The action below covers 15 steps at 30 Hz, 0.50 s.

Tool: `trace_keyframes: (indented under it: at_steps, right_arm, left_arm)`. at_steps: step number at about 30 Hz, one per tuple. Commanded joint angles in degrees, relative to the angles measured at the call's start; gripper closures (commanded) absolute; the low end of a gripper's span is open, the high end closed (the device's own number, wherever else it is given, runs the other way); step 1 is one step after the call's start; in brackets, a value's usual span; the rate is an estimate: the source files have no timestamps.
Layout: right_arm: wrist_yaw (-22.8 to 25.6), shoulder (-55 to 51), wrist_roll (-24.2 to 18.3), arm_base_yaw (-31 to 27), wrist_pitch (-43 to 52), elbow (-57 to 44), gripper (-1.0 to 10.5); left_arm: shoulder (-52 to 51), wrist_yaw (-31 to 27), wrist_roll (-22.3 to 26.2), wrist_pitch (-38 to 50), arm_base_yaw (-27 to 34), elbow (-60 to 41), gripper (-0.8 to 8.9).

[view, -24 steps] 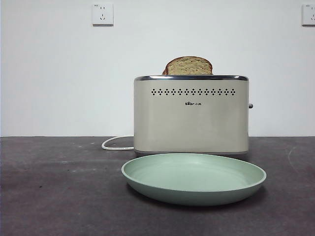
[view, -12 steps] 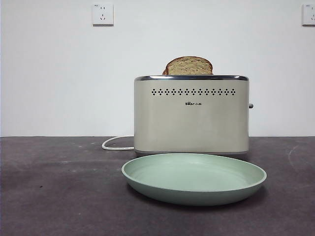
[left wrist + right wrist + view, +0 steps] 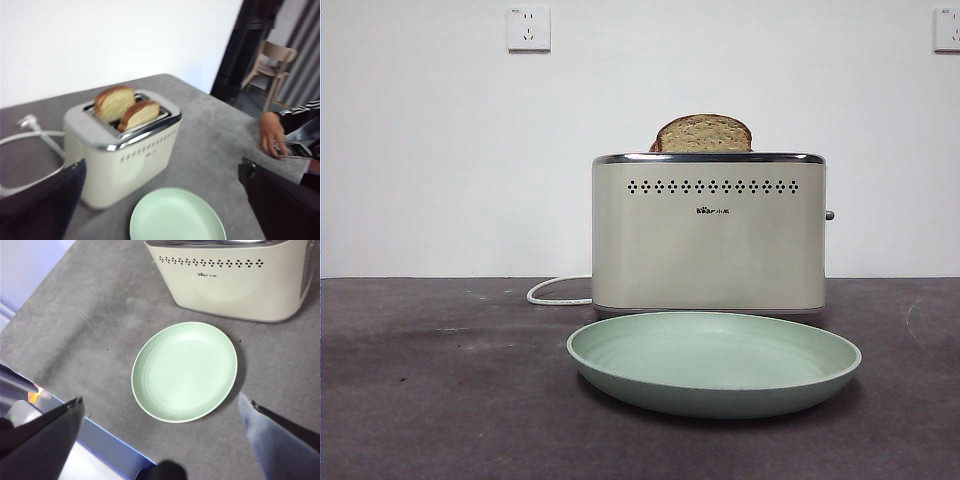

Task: Take the bread from the toaster,put the bread on the plate,put the plate on the table

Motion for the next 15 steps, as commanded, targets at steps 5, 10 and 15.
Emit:
trace_keyframes:
  at_steps: [5, 10, 15]
  right_arm:
    - [-0.1, 1.8, -0.3, 0.1, 0.1, 0.2, 2.8]
    - [-0.1, 3.3, -0.5, 0.1, 0.1, 0.2, 2.8]
    - [-0.1, 4.0, -0.5, 0.1, 0.1, 0.2, 2.8]
  left_arm:
    - [13.5, -5.6, 5.4, 8.5, -9.1, 4.8, 1.86]
    - [23.8, -12.0, 8.5, 16.2, -15.1, 8.1, 1.86]
    - [34.8, -14.6, 12.7, 20.4, -18.9, 12.8, 1.86]
